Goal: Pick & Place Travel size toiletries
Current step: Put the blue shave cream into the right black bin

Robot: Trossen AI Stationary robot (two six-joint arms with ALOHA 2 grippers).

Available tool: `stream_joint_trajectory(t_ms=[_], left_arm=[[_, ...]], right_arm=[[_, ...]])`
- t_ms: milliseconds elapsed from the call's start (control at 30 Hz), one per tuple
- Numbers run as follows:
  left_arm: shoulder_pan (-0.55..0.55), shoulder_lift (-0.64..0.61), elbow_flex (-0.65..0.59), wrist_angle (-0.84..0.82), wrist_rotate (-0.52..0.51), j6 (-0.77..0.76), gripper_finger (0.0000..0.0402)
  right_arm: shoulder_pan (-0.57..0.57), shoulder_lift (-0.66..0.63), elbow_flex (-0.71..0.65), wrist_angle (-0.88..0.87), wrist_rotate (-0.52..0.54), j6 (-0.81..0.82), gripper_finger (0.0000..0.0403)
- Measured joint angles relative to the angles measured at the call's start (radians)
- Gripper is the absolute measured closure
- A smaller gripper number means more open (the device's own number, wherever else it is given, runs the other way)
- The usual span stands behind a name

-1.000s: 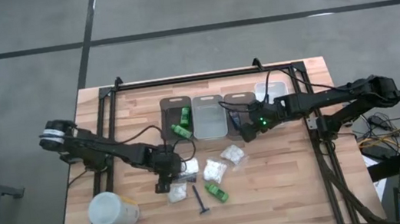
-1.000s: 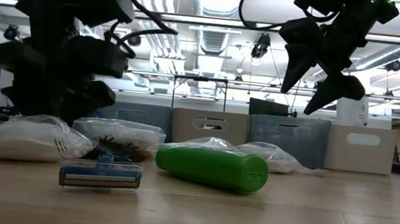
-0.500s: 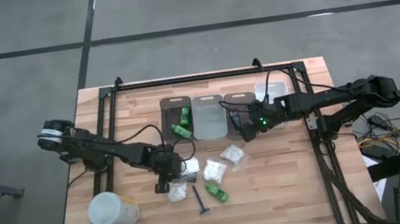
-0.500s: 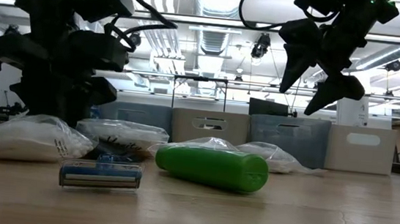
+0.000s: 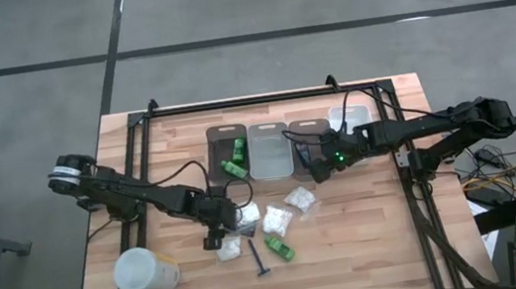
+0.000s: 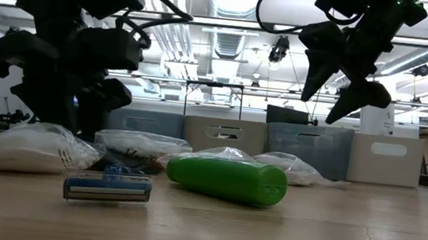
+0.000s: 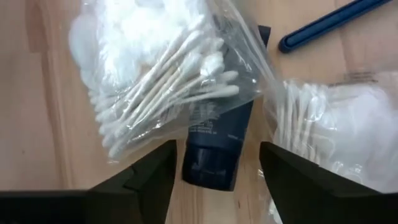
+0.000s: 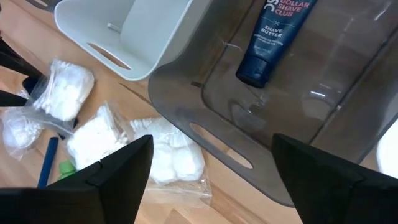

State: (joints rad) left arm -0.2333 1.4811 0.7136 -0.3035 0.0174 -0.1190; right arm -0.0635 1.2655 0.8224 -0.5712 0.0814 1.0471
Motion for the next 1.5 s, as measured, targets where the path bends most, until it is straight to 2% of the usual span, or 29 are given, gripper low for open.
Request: stream_joint_trajectory(t_ms=[267,500,567,767,967,1100,1233,1367,1500], left_arm=[[0.0,0.001,-0.001,-0.001,0.0,0.011,0.0191],[0.0,0.001,-0.001,-0.017,0.007,0.005,0.0271],[0.0,0.0,0.007,-0.065,0.023,-0.02,0.0287],[-0.023,-0.059,0.044,-0.273,0.053,-0.096,0.0287],[-0.027,-0.226,0.107,-0.313,0.011,-0.189,0.0287],[-0.027,-0.339,0.128,-0.306,-0.06,-0.209,0.0287],[-0.024,-0.39,0.128,-0.314,-0.069,-0.226,0.0287],[-0.024,-0.391,0.128,-0.286,-0.093,-0.243,0.0287],[-0.008,-0.353,0.131,-0.156,-0.159,-0.201,0.0287]], right_arm=[[0.0,0.0,-0.008,0.0,0.0,0.001,0.0088],[0.0,0.0,-0.008,0.003,-0.001,0.001,0.007],[0.0,0.0,-0.008,0.009,-0.005,0.001,0.0065],[0.0,0.0,-0.009,0.076,-0.014,-0.001,0.0057],[-0.001,0.0,-0.008,0.198,-0.067,-0.006,0.0053],[-0.001,0.0,-0.008,0.28,-0.133,0.023,0.0059],[-0.001,0.0,-0.009,0.345,-0.182,0.065,0.007],[0.0,0.0,-0.008,0.426,-0.238,0.106,0.0078],[0.0,0.0,-0.007,0.475,-0.243,0.135,0.0083]])
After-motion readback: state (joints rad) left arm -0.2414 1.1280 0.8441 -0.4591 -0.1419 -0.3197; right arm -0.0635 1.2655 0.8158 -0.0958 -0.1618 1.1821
